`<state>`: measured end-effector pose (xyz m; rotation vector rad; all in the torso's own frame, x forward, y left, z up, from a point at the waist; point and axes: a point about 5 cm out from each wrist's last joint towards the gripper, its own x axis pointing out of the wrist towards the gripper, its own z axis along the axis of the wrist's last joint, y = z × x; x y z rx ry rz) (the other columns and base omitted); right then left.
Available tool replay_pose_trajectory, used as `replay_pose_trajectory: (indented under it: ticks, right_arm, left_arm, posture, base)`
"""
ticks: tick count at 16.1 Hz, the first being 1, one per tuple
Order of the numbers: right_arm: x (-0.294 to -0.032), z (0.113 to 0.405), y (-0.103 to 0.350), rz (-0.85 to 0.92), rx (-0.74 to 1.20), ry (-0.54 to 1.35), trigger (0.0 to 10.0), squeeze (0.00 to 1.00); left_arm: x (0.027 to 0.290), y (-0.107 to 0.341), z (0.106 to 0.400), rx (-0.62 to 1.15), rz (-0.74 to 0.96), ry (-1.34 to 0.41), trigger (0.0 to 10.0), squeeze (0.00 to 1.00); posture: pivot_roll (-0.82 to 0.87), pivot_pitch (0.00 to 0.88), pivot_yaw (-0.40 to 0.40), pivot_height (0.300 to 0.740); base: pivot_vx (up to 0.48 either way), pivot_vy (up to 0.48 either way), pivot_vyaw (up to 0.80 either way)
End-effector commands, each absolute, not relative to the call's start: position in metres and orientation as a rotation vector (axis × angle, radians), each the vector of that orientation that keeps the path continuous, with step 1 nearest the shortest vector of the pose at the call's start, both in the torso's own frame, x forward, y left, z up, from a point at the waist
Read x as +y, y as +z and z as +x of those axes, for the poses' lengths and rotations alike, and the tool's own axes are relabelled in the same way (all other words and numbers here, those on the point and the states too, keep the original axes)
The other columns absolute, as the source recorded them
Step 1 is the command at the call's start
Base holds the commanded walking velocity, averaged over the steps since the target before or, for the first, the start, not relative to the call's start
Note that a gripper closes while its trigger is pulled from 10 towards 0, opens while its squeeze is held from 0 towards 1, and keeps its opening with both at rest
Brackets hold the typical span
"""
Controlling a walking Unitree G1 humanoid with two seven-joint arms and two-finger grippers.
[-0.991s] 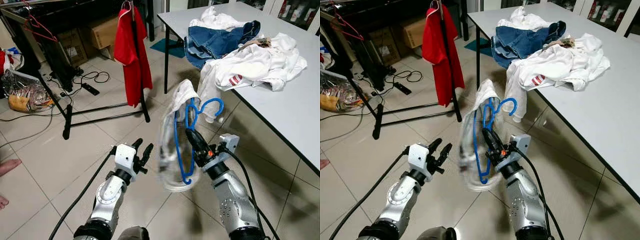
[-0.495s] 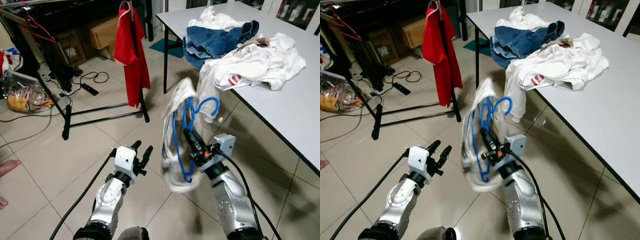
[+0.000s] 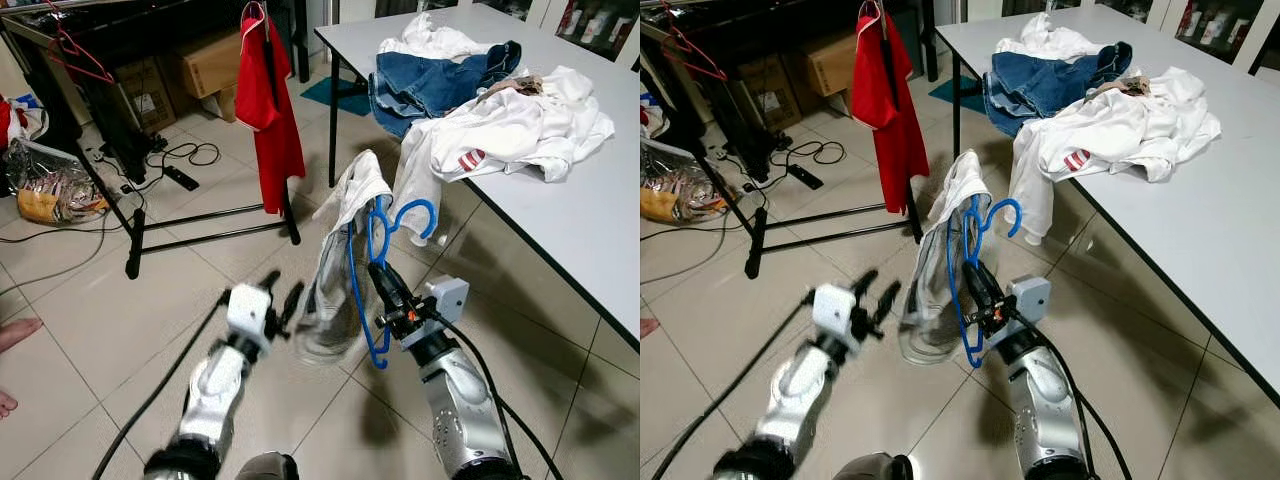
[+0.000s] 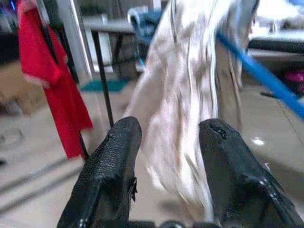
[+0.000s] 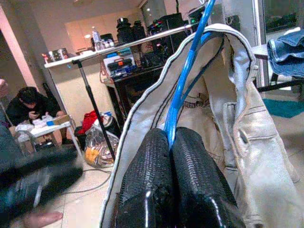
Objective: Hang hanger
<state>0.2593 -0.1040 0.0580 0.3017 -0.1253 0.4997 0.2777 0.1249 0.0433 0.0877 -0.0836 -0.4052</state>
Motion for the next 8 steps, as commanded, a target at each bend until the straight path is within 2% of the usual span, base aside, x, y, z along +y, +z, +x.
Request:
replay_pose_trajectory:
  ticks: [1, 2, 3, 7, 8]
  right_arm:
    - [-0.092, 0.268, 0.081, 0.288, -0.256, 0.551, 10.0, 0.0]
    - [-0.092, 0.267, 0.08, 0.288, -0.258, 0.553, 10.0, 0.0]
    - [-0.091, 0.267, 0.08, 0.289, -0.259, 0.554, 10.0, 0.0]
    - [-0.091, 0.267, 0.079, 0.294, -0.276, 0.564, 10.0, 0.0]
    - [-0.09, 0.267, 0.079, 0.295, -0.278, 0.565, 10.0, 0.0]
  left_arm:
    - [0.124, 0.06, 0.286, -0.168, 0.144, -0.415, 10.0, 0.0]
    - [0.124, 0.067, 0.29, -0.199, 0.167, -0.412, 10.0, 0.74]
    - [0.125, 0.07, 0.293, -0.211, 0.172, -0.407, 10.0, 1.0]
    - [0.134, 0.083, 0.31, -0.217, 0.207, -0.366, 10.0, 1.0]
    - [0.134, 0.083, 0.311, -0.21, 0.21, -0.379, 10.0, 0.96]
  posture:
    - [0.06, 0.0, 0.087, 0.74]
    - [0.06, 0.0, 0.087, 0.74]
    - [0.06, 0.0, 0.087, 0.74]
    - [0.07, 0.0, 0.086, 0.74]
    - [0.06, 0.0, 0.087, 0.74]
  base:
    - [0.0, 0.0, 0.0]
    - [0.0, 0.0, 0.0]
    - [0.0, 0.0, 0.0]
    - [0.0, 0.0, 0.0]
    - [0.0, 0.0, 0.0]
